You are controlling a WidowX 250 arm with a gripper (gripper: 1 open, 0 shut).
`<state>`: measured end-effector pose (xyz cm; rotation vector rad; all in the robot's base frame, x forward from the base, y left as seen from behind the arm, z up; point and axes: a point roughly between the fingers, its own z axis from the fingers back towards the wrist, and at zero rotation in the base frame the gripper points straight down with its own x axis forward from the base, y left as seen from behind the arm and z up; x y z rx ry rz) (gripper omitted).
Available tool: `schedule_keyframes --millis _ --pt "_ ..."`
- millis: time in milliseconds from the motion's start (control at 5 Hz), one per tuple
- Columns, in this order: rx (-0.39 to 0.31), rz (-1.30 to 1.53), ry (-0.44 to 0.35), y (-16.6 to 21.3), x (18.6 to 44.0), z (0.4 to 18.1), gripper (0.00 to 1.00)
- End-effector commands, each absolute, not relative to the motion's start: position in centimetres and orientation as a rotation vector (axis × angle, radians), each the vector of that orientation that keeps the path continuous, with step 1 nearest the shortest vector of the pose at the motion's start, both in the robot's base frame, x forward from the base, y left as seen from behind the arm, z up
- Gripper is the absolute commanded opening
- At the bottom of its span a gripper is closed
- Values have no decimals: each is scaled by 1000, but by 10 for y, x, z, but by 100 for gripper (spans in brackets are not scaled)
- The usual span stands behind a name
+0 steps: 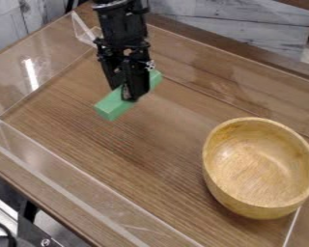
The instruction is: Put the green block in the brown bowl
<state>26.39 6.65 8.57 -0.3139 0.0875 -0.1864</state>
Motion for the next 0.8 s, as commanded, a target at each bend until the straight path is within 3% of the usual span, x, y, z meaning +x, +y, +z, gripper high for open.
schedule_keyframes --millis 0,600 --pt "-278 -186 11 75 277 97 0" --pt "-258 -188 -38 81 288 89 0"
